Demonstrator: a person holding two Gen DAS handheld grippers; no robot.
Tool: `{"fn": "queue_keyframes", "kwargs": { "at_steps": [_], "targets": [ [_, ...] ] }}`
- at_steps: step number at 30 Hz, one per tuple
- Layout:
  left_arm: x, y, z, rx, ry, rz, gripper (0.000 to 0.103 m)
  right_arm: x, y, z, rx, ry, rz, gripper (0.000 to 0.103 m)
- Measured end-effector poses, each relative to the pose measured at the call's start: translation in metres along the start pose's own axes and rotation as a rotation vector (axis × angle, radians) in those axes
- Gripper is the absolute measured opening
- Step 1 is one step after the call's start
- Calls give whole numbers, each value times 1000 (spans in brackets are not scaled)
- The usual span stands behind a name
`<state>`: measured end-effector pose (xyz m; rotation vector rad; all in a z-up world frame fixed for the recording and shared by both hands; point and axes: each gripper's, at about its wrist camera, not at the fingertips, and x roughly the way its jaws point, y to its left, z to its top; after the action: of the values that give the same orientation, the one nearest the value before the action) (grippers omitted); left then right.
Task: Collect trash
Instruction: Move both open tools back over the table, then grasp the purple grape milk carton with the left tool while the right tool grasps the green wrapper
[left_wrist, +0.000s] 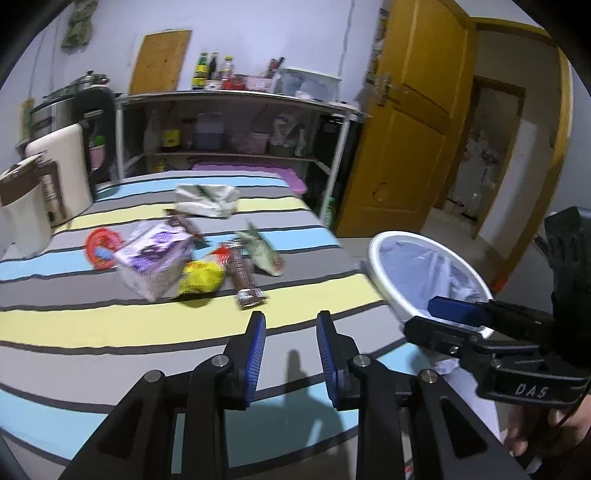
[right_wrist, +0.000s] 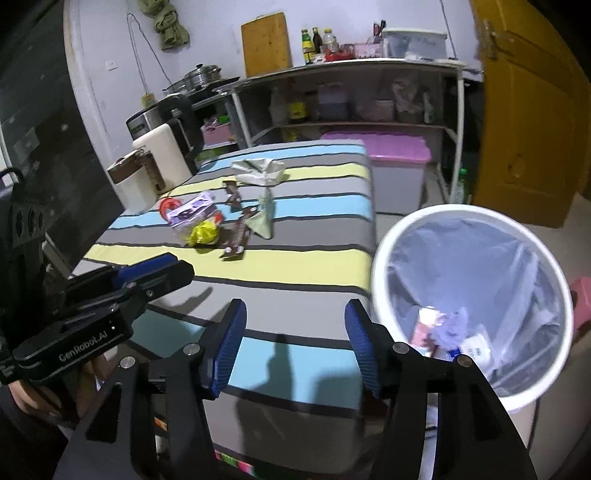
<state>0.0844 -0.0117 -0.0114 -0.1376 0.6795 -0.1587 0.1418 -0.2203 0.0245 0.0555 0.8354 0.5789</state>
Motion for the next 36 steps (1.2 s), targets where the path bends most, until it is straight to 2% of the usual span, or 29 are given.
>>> {"fn": "queue_keyframes", "kwargs": {
  "at_steps": [5,14,15,19,26,36],
  "targets": [
    [-2,24,0,-40,-3,53,28,14,8,7,1,40,28,56],
    [3,65,13,-73,-8,100,29,37,24,27,-28,46,51,54],
    [4,69,14,-76,-10,107,32,41,26,29,-33,46,51,54],
    [6,91,26,-95,-42,127,56,54,30,38,-47,55,56,54],
    [23,116,41,-79,-35,145,62,84,36,56,-71,77,67,54],
    [57,130,46,-72,30,100,66,123,32,78,-67,103,65,54]
  ]
}}
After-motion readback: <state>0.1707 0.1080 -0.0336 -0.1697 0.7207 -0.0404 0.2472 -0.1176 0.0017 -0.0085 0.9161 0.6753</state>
